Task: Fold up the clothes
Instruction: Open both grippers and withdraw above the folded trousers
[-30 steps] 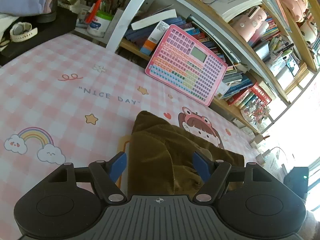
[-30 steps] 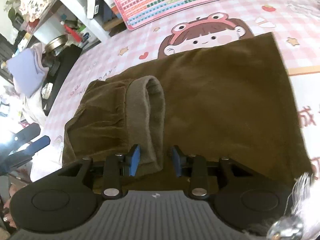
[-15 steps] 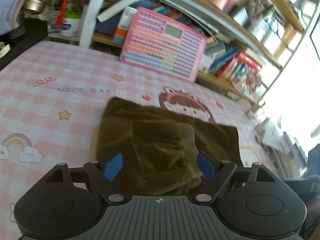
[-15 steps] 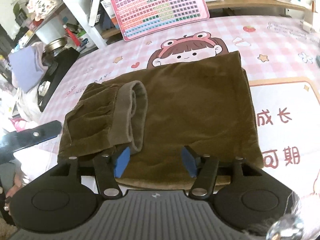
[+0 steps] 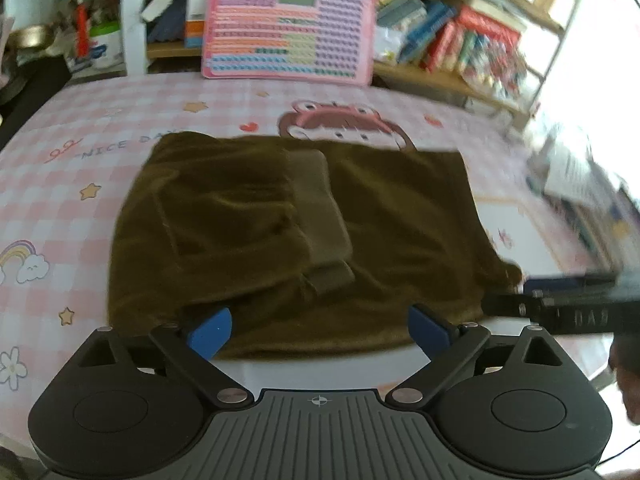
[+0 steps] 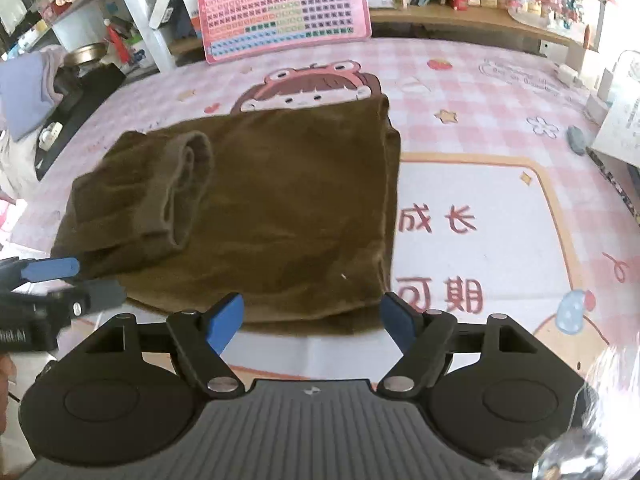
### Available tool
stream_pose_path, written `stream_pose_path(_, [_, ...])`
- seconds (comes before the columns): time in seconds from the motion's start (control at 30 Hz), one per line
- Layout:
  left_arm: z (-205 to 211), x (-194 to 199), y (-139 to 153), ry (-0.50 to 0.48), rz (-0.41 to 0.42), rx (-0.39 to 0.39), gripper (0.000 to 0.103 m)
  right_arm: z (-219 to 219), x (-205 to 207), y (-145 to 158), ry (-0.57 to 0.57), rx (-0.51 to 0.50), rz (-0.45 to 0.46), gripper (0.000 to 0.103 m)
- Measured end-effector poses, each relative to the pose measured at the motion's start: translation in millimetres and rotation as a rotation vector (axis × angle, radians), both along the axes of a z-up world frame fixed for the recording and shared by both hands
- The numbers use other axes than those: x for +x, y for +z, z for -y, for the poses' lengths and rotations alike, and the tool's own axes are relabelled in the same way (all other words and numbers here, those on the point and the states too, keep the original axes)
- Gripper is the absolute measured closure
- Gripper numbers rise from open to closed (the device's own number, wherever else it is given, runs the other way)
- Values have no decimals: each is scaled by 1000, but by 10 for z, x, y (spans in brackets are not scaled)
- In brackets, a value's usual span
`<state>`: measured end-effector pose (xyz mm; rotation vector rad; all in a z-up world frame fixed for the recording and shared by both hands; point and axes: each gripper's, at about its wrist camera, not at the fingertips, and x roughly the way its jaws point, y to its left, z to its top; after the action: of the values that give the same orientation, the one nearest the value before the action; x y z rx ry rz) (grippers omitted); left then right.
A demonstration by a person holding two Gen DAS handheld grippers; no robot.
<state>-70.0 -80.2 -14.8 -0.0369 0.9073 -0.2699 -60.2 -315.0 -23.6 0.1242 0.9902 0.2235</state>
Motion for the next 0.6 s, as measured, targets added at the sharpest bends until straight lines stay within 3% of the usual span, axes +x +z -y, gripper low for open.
stream_pose_path(0.2, [55, -216, 99, -58, 54, 67, 2, -86, -74, -6, -20, -15, -13, 27])
stream_pose_path(0.43, [-144, -209, 14, -35, 57, -31, 2, -185, -291, 85, -55, -79, -5, 24])
stream_pose_path(0.6, [-180, -196, -24, -37, 49, -73, 2, 15, -363, 73, -174, -28, -53, 25])
